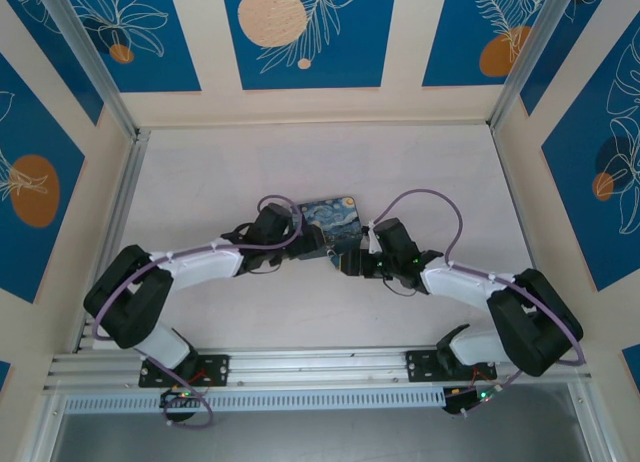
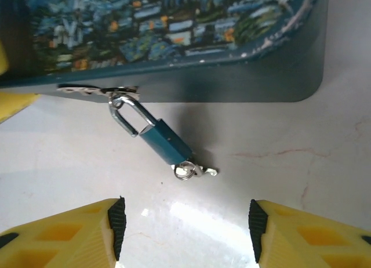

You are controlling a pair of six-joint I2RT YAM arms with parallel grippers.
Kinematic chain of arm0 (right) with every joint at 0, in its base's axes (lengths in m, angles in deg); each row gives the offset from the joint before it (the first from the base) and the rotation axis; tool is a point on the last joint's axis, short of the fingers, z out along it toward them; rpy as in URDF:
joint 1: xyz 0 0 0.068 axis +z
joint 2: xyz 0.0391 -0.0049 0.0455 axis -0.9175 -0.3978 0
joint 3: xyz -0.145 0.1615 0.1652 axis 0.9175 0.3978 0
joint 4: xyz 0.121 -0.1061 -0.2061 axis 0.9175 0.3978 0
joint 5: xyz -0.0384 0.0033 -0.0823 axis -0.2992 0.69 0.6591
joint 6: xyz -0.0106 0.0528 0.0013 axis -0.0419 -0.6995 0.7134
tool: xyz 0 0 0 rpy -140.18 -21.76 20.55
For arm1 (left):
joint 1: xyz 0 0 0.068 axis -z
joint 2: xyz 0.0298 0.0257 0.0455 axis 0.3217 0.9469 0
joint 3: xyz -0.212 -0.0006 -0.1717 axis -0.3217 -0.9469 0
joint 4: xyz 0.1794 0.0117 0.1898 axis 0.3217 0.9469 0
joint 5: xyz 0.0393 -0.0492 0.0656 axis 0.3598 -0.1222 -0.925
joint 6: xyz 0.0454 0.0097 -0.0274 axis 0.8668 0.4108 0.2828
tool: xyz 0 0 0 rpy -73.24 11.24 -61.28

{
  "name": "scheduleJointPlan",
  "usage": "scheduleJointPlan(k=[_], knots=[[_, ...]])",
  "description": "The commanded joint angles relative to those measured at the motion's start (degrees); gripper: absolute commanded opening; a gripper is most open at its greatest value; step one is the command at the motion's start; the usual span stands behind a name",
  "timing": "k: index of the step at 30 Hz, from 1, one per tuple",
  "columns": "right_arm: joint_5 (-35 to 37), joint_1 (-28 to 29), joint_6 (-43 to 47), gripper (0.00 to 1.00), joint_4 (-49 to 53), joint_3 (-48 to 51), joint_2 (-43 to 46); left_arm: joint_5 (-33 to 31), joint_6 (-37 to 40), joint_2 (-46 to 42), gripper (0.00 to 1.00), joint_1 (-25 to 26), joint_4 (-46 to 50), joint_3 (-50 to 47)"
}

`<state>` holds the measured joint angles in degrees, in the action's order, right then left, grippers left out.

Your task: Unlock the padlock with the key

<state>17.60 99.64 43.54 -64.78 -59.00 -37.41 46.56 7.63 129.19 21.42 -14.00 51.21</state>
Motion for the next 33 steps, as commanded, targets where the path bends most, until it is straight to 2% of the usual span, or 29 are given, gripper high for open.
scheduleJointPlan(k=[1,10,22,24,29,33], knots=[[1.2,-0.1,4.2,0.59,-0.3,-2.6,-2.2,0.9,0.9,-3.0,1.00,-1.2,-0.4,0.0],[2.0,2.0,7.9,0.52,-1.1,-6.9,-9.1,1.3,0.6,-5.2,1.00,-2.4,0.2,-0.8],[1.8,3.8,7.8,0.44,-2.3,-9.7,-14.4,2.0,-0.4,-5.5,1.00,-3.5,-0.8,-2.2],[1.8,4.1,7.8,0.41,-2.3,-10.0,-14.9,2.1,-0.5,-5.6,1.00,-3.5,-0.9,-2.5],[2.1,4.2,7.5,0.23,-2.1,-9.4,-14.6,2.0,-0.7,-6.1,1.00,-3.6,-1.3,-3.1],[2.4,4.2,7.3,0.13,-1.4,-8.4,-13.2,2.1,-0.9,-6.4,1.00,-3.6,-1.5,-3.4]])
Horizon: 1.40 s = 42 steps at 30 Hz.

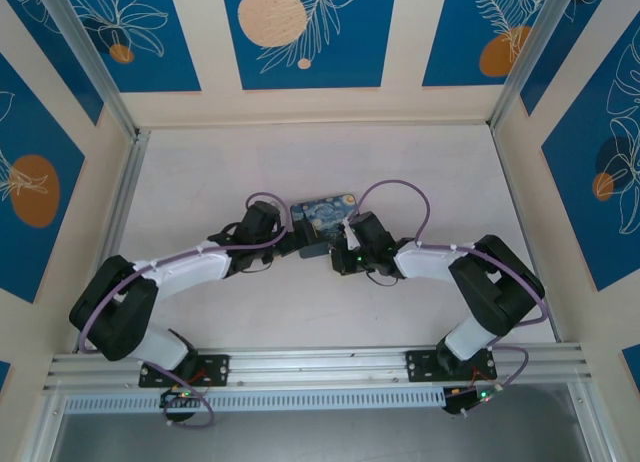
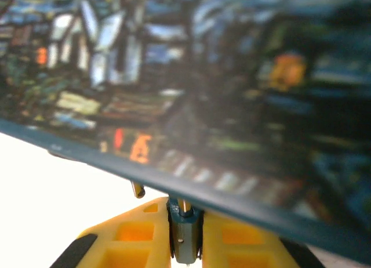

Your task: Unlock the padlock with the key

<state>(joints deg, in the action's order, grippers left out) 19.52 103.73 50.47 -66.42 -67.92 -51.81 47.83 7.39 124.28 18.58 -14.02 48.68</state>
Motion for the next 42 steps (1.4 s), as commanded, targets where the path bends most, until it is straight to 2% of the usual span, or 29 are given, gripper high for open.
scheduleJointPlan(k=[1,3,4,6,8,10,17,23,26,30,42], knots=[[0.5,0.1,0.3,0.13,0.4,0.8,1.7,0.8,-0.6,-1.6,1.00,-0.8,-1.4,-0.9],[0.5,0.1,0.2,0.15,0.9,1.4,2.8,0.9,-0.6,-1.8,1.00,-0.8,-1.4,-0.9],[0.4,0.1,0.1,0.22,1.1,1.7,3.6,0.9,-0.6,-2.0,1.00,-0.8,-1.4,-0.9],[0.3,0.0,0.0,0.42,2.0,2.2,5.2,0.9,-0.6,-2.2,1.00,-0.8,-1.5,-0.9],[0.7,0.0,-0.3,0.52,3.1,2.7,7.4,1.0,-0.5,-2.6,1.00,-0.8,-1.2,-0.7],[1.1,-0.3,-0.6,0.56,4.1,3.4,10.4,1.1,-0.1,-2.9,1.00,-0.9,-0.8,-0.5],[0.5,-3.4,-5.2,0.62,5.3,6.0,20.3,1.3,0.9,-3.4,1.00,-0.8,0.6,0.5],[-2.0,-4.0,-7.8,0.62,4.8,6.0,21.8,1.5,1.9,-2.9,1.00,-0.8,1.6,1.8],[-3.2,-3.9,-9.0,0.58,2.3,7.5,20.7,1.7,2.0,-2.9,1.00,-0.8,1.6,1.9],[-4.3,-3.8,-9.1,0.46,-2.0,9.6,18.1,2.0,2.0,-2.8,1.00,-0.9,1.7,2.2],[-6.2,-2.7,-10.0,0.40,-11.2,10.6,9.3,2.2,1.9,-2.3,1.00,-0.8,2.1,2.7]])
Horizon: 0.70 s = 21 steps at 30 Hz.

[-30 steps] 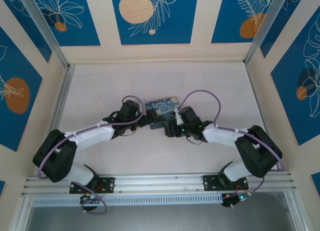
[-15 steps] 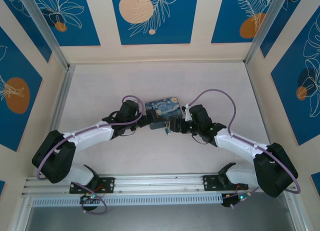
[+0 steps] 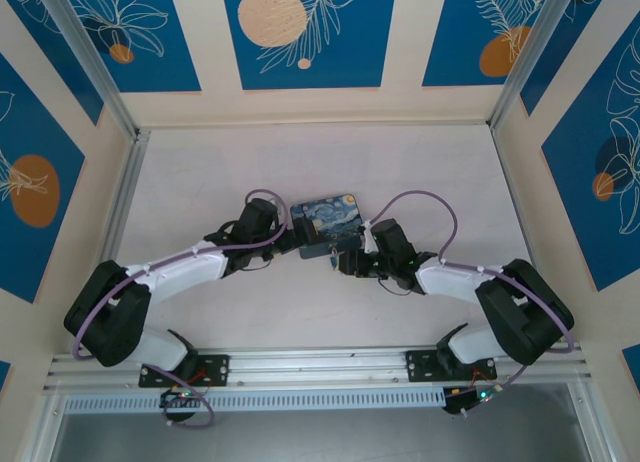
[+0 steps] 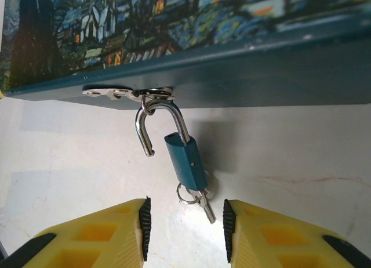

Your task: Unlock the padlock with the key

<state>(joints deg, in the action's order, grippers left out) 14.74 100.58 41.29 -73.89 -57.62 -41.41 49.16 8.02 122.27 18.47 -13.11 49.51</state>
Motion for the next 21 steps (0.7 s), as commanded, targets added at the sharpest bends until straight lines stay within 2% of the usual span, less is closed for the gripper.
scheduleJointPlan(k=[1,21], knots=[[-1.4,0.5,-0.9,0.40,-4.1,0.2,-1.6,0.9,1.2,-0.4,1.00,-0.7,1.2,1.9],[-1.1,0.9,-0.4,0.35,-6.3,-2.3,-8.0,1.1,0.5,0.1,1.00,-0.7,0.4,1.4]])
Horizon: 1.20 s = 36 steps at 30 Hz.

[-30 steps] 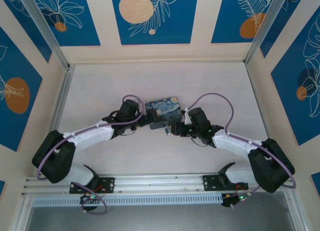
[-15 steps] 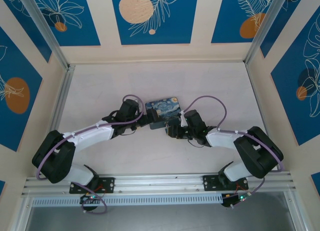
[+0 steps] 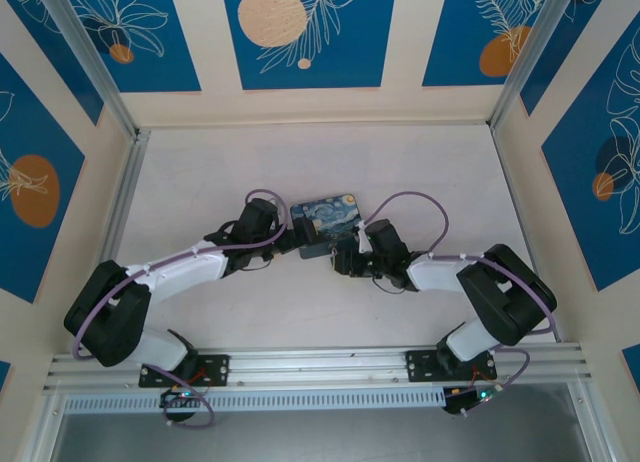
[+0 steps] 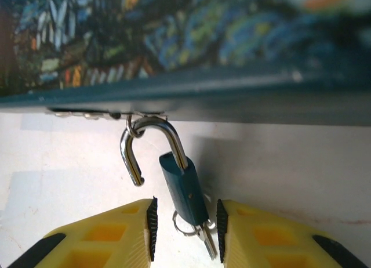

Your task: Unlock the padlock with the key

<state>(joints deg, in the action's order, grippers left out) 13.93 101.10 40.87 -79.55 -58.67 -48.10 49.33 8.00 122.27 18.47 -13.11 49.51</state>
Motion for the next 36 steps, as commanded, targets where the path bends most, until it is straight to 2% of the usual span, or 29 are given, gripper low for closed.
scheduleJointPlan(k=[1,8,19,23,29,36], knots=[[-0.3,0.4,0.1,0.35,-0.8,-1.4,-1.6,0.9,0.4,0.1,1.00,-0.7,0.3,1.3],[-0.7,0.5,0.1,0.31,-1.4,-1.8,-2.8,1.0,0.0,0.3,1.00,-0.8,0.0,1.4],[0.4,0.5,-0.3,0.15,-1.9,0.2,-2.8,0.8,0.2,0.6,1.00,-0.7,0.1,2.1],[0.5,0.5,-0.8,0.07,-1.7,0.4,-2.5,-0.2,2.2,0.3,1.00,-0.7,2.0,3.3],[0.3,0.3,-3.0,0.00,-2.6,1.5,-1.7,-3.9,7.3,0.1,1.00,-0.8,7.7,6.6],[0.0,0.0,-6.9,0.00,-4.2,3.1,-1.0,-11.2,14.7,3.3,1.00,-0.7,17.5,11.6]])
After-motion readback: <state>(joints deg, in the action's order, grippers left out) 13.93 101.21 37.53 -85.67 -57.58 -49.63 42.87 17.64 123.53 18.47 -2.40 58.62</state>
